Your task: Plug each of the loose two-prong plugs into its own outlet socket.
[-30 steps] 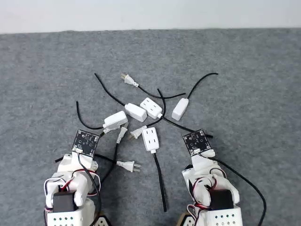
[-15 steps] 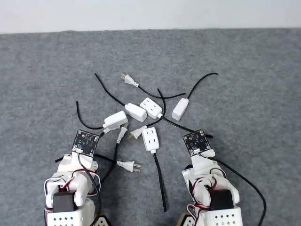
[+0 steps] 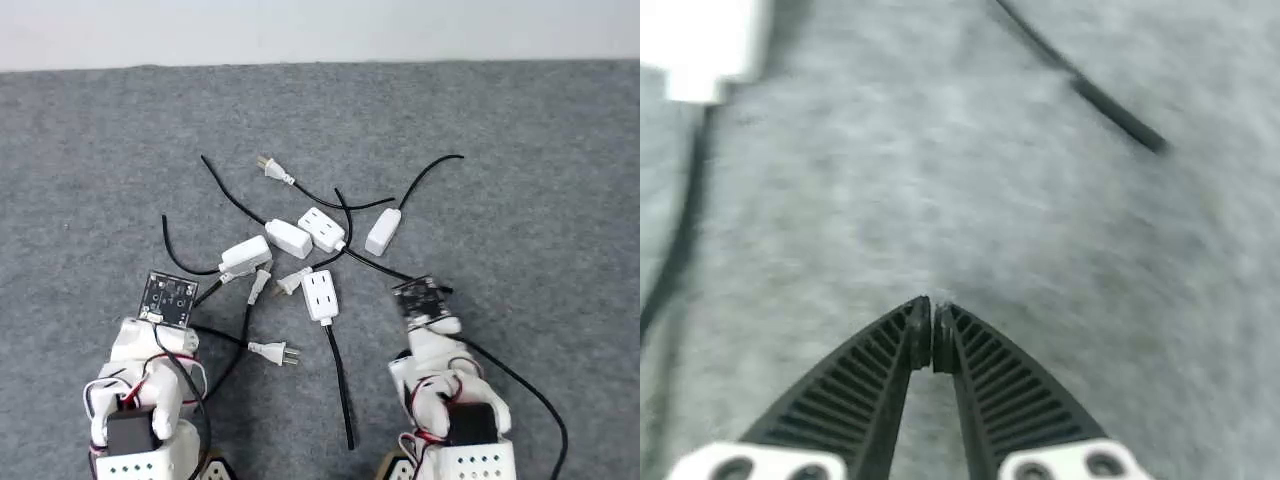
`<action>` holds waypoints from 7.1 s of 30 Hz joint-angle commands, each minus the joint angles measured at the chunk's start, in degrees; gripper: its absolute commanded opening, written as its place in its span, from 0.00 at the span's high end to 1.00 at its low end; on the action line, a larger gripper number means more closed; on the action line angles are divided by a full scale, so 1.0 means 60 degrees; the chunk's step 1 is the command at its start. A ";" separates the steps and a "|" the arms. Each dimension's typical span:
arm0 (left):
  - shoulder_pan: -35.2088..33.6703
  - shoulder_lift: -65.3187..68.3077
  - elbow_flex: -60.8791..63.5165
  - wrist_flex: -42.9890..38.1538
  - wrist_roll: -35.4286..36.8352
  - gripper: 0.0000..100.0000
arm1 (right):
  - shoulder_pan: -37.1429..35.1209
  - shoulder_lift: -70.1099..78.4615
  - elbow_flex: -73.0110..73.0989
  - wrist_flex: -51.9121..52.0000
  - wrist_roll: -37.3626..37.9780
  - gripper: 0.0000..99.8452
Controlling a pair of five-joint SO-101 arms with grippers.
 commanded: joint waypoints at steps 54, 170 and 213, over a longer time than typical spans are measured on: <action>-0.4322 1.4125 -0.6879 -0.4850 0.4381 0.88 | -0.8330 1.5524 -0.8132 -0.6938 0.0864 0.84; -0.3355 1.4051 -0.6498 -0.4821 0.3985 0.83 | 0.3055 0.5106 -0.2154 -0.2469 0.2037 0.99; -0.3267 1.4051 -0.6396 -0.4806 0.4000 0.83 | 0.4227 0.5092 -0.1553 -0.3744 0.2403 0.93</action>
